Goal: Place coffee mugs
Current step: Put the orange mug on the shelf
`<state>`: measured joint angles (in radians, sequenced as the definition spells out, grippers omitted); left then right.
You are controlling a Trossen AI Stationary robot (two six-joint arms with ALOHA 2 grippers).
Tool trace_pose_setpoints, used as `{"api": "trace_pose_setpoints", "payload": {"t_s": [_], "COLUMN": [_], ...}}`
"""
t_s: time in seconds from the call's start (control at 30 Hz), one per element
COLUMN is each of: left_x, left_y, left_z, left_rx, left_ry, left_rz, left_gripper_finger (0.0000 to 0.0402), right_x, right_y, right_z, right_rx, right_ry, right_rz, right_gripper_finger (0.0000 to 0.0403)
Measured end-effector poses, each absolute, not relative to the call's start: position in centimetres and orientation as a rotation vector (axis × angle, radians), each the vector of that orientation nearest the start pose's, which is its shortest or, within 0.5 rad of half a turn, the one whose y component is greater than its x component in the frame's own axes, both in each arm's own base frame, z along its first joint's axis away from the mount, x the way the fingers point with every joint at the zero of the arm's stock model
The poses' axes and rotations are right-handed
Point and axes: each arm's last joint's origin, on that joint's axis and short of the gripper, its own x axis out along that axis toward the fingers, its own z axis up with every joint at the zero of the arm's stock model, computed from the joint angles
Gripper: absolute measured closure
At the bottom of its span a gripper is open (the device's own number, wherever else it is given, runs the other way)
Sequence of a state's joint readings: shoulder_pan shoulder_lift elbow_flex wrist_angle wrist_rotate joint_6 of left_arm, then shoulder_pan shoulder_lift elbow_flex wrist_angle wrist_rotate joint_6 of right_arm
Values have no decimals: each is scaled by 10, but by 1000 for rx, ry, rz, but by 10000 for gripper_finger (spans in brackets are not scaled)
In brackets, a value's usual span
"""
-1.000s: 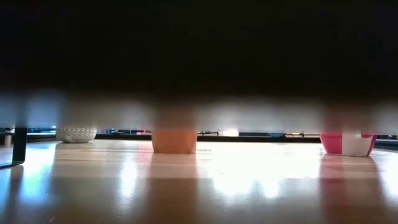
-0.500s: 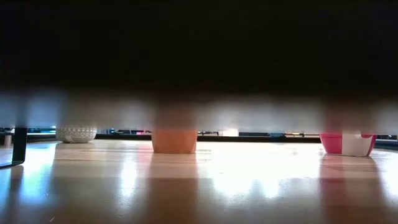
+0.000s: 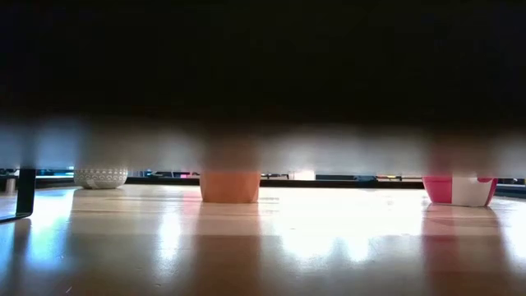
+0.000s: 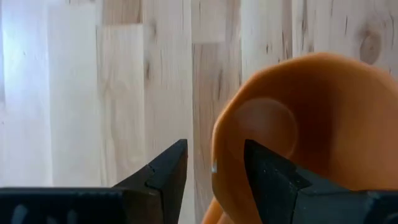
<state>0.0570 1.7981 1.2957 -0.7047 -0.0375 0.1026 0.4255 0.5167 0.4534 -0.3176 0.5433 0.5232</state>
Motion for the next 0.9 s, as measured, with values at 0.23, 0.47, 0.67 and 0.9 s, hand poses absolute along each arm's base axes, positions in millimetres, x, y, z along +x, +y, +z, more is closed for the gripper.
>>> {"api": "trace_pose_setpoints", "payload": {"t_s": [0.23, 0.47, 0.67, 0.9], "left_x": [358, 358, 358, 357], "left_y": [22, 22, 22, 21], "left_z": [205, 205, 205, 206], "left_rx": [141, 196, 169, -11], "left_ry": [1203, 1203, 1204, 1205], "left_rz": [-23, -61, -34, 34], "left_gripper_finger": [253, 271, 361, 394], "right_x": [120, 120, 120, 120], "right_y": [38, 38, 38, 38], "right_z": [244, 244, 244, 244], "right_rx": [341, 341, 342, 342], "right_ry": [297, 297, 297, 297], "right_rz": [-199, -199, -199, -198], "right_gripper_finger": [379, 379, 379, 379]}}
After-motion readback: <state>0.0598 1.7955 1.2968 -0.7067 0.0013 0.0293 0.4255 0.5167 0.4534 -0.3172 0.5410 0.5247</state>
